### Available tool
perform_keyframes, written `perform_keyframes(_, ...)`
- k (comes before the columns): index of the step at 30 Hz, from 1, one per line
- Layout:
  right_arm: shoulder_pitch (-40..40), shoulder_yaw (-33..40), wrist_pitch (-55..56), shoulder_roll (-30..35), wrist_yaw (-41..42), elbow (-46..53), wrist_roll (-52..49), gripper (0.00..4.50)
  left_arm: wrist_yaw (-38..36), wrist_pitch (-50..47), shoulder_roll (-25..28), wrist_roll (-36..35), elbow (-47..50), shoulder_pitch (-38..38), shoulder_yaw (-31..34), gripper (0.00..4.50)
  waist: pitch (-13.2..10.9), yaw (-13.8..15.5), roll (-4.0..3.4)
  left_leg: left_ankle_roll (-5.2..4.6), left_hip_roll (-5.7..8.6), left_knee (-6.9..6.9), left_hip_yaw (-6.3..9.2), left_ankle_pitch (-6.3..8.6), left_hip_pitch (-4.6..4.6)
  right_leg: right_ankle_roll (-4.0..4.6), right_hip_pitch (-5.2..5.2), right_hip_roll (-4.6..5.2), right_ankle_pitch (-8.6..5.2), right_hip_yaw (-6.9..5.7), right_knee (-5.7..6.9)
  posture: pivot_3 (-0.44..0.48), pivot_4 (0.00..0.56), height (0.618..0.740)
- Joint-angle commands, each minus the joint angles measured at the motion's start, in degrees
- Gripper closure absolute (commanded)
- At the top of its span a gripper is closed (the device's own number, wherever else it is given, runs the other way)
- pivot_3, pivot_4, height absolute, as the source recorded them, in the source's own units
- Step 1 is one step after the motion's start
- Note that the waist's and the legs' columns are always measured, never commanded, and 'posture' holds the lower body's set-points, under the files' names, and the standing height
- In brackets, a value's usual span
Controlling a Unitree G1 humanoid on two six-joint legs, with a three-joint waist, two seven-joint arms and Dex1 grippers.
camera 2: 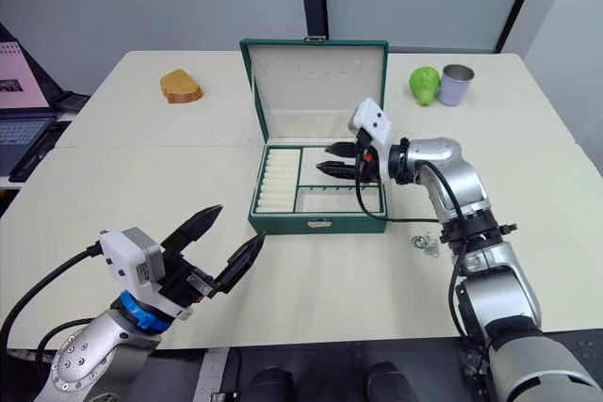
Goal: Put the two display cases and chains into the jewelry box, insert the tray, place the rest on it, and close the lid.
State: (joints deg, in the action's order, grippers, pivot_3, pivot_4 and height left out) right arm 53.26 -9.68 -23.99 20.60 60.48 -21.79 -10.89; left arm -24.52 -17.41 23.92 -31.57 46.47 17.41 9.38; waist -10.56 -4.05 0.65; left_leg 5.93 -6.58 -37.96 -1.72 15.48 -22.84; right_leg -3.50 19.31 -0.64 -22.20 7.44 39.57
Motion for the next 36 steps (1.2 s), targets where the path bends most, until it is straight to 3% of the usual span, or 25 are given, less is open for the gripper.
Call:
perform_keyframes(1,0.8,-0.9,2.6,-0.7,-1.8,-2.5,2.1,3.2,-0.6,-0.1,0.7,-0.8,0.3,-0.4,0.6,0.0,0.0,-0.3,0.0,0.0,0.0,0.0,0.0,0.0,0.0,0.0,0.0,0.0,0.0,0.0,0.0,0.0,0.15,0.74)
perform_keyframes(7,0.6,-3.9,4.6,-0.8,-2.7,-7.8,6.4,4.48,-0.6,-0.4,1.0,-0.9,0.1,-1.1,0.2,0.0,0.0,-0.6,0.0,0.01,-0.01,0.01,0.01,0.0,0.02,0.0,-0.02,0.0,0.0,-0.02,0.0,0.0,0.15,0.74)
perform_keyframes(12,0.2,-3.9,5.3,-0.8,-2.3,-9.2,6.8,4.48,-1.0,-1.2,1.3,-1.1,0.1,-1.4,0.4,0.0,0.0,-0.6,0.0,0.01,-0.02,0.0,0.03,0.0,0.06,0.0,-0.07,0.0,0.0,-0.05,0.02,0.0,0.15,0.74)
perform_keyframes(17,1.3,2.6,3.3,-1.7,-0.7,-5.3,-0.7,4.48,-2.2,-2.8,3.0,-2.9,-1.1,-2.8,1.9,0.0,0.0,-0.6,0.01,0.01,-0.01,-0.02,0.03,-0.01,0.05,0.0,-0.06,-0.01,0.0,-0.04,0.07,0.0,0.15,0.74)
perform_keyframes(25,-3.8,10.9,-0.5,9.1,3.5,3.3,-7.4,2.67,-6.2,-4.6,8.6,-6.3,-7.6,-5.6,8.5,0.0,0.0,-0.3,0.02,0.01,0.0,-0.01,0.04,0.0,-0.01,0.0,-0.05,0.02,0.0,-0.09,-0.02,0.0,0.15,0.74)
perform_keyframes(30,-15.8,18.7,-4.4,18.2,7.7,12.1,-14.5,1.34,-12.7,-5.6,15.3,-7.0,-16.4,-7.1,14.0,0.0,0.0,0.3,0.02,0.0,0.01,0.05,0.04,0.0,-0.04,0.0,-0.06,0.01,0.0,-0.09,-0.09,0.0,0.15,0.74)
perform_keyframes(34,-26.1,22.1,-2.7,23.1,7.8,15.0,-14.5,0.07,-18.2,-3.6,19.7,-5.1,-25.7,-8.6,16.9,0.0,0.0,0.2,0.01,0.0,0.02,0.07,-0.01,0.0,-0.02,0.0,-0.03,0.0,0.0,-0.02,-0.16,0.0,0.15,0.74)
perform_keyframes(36,-30.6,24.2,-1.5,24.6,7.0,15.4,-14.2,0.03,-20.5,-2.8,21.5,-3.9,-29.8,-9.4,17.6,0.0,0.0,0.5,0.01,0.0,0.01,0.09,0.0,0.0,-0.02,0.0,-0.03,-0.02,0.0,-0.04,-0.15,0.0,0.15,0.74)
